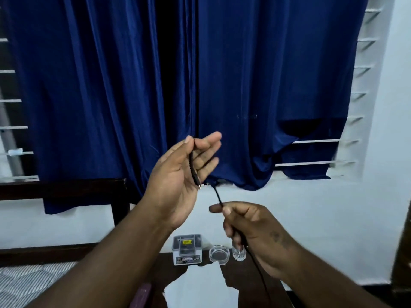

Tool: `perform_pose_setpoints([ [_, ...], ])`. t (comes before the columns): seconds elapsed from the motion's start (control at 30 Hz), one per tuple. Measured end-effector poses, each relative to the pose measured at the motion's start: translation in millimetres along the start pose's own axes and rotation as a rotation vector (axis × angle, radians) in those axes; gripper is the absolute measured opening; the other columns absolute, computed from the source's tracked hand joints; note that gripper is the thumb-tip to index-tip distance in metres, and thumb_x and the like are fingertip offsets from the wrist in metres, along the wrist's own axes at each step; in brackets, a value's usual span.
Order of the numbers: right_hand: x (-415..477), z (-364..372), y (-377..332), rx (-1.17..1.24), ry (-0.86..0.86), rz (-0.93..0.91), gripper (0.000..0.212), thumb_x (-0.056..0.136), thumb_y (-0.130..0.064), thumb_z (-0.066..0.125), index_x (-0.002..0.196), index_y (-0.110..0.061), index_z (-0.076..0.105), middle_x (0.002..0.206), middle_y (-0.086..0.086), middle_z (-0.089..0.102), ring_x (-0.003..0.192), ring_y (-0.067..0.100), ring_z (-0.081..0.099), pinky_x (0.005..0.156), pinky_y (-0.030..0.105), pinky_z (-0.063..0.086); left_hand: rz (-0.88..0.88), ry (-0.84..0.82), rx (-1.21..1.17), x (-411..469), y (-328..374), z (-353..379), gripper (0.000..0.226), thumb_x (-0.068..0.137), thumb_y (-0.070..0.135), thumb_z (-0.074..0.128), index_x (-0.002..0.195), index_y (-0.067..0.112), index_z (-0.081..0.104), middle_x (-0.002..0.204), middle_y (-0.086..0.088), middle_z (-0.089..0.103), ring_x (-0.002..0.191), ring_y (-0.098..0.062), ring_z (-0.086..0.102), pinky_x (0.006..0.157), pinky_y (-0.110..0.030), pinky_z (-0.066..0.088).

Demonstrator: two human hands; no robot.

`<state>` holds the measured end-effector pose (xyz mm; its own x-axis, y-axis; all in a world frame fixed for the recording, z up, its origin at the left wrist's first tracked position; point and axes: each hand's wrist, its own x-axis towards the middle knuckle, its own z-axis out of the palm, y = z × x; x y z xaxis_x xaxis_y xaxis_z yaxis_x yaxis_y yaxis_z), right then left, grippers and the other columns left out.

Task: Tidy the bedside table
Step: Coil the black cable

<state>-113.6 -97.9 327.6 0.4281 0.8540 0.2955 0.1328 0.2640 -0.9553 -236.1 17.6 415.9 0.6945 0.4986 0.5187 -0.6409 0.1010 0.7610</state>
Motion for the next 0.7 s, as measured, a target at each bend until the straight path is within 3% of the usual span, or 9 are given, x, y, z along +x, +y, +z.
perform_pose_setpoints([
  [0.07,-8,3,-1,-0.092,-0.01,0.016,0.021,0.1,-0.027,0.06,0.103,-0.02,0.08,0.061,0.002,0.056,0.047,0.009,0.041,0.047,0.024,0.038,0.024,0.067,0.203,3,-8,-15,0.03,0.108,0.022,0.041,0.089,0.01,0.06,0.127,-0.012,0.074,0.126,-0.021,0.066,0.116,-0.051,0.042],
  [0.13,-15,1,-8,-0.157,-0.014,0.025,0.018,0.098,-0.024,0.064,0.1,-0.016,0.08,0.057,-0.002,0.057,0.043,0.004,0.045,0.045,0.019,0.038,0.0,0.063,0.433,2,-14,-27,0.031,0.108,0.02,0.042,0.086,0.01,0.061,0.119,-0.01,0.077,0.12,-0.018,0.069,0.114,-0.045,0.044],
  [0.23,-20,-8,-27,-0.282,-0.05,-0.06,0.014,0.094,-0.025,0.07,0.097,-0.016,0.081,0.062,0.003,0.062,0.054,0.005,0.051,0.054,0.016,0.043,-0.139,-0.065,0.642,-7,-21,-40,0.03,0.109,0.018,0.041,0.089,0.006,0.06,0.109,-0.012,0.079,0.088,-0.002,0.073,0.088,-0.022,0.049],
  [0.27,-18,-12,-33,-0.356,-0.056,-0.099,0.013,0.093,-0.028,0.071,0.094,-0.019,0.081,0.066,0.005,0.066,0.058,0.006,0.053,0.058,0.019,0.045,-0.195,-0.113,0.68,-12,-24,-42,0.03,0.109,0.018,0.042,0.09,0.005,0.061,0.105,-0.014,0.079,0.084,-0.002,0.073,0.082,-0.016,0.048],
  [0.33,-12,-18,-43,-0.468,-0.04,-0.163,0.011,0.092,-0.03,0.072,0.089,-0.023,0.08,0.073,0.005,0.071,0.061,0.005,0.054,0.062,0.022,0.047,-0.289,-0.207,0.691,-21,-29,-45,0.029,0.108,0.02,0.045,0.095,0.003,0.065,0.096,-0.02,0.078,0.093,-0.016,0.076,0.079,-0.013,0.05],
  [0.4,-4,-23,-52,-0.511,-0.001,-0.209,0.011,0.089,-0.03,0.075,0.085,-0.02,0.078,0.072,0.009,0.07,0.06,0.006,0.054,0.061,0.024,0.046,-0.362,-0.267,0.6,-29,-32,-44,0.032,0.106,0.024,0.048,0.1,0.001,0.069,0.083,-0.021,0.073,0.101,-0.032,0.075,0.085,-0.023,0.051],
  [0.5,7,-28,-64,-0.495,0.024,-0.278,0.015,0.084,-0.027,0.08,0.079,-0.014,0.076,0.063,0.006,0.061,0.058,0.009,0.05,0.057,0.022,0.043,-0.408,-0.306,0.47,-36,-31,-40,0.034,0.106,0.028,0.051,0.104,0.001,0.072,0.077,-0.013,0.064,0.101,-0.034,0.073,0.091,-0.042,0.044],
  [0.6,15,-31,-71,-0.452,0.03,-0.322,0.02,0.079,-0.027,0.083,0.076,-0.01,0.074,0.063,0.01,0.054,0.06,0.018,0.043,0.054,0.025,0.037,-0.421,-0.334,0.317,-40,-26,-36,0.03,0.104,0.024,0.052,0.097,0.002,0.071,0.087,-0.017,0.064,0.112,-0.037,0.071,0.102,-0.045,0.051],
  [0.7,22,-32,-64,-0.297,0.058,-0.303,0.02,0.077,-0.028,0.081,0.073,-0.011,0.072,0.059,0.007,0.051,0.053,0.013,0.039,0.049,0.02,0.033,-0.39,-0.389,0.14,-42,-23,-32,0.027,0.102,0.021,0.052,0.089,0.002,0.067,0.104,-0.02,0.067,0.13,-0.044,0.06,0.113,-0.058,0.044],
])
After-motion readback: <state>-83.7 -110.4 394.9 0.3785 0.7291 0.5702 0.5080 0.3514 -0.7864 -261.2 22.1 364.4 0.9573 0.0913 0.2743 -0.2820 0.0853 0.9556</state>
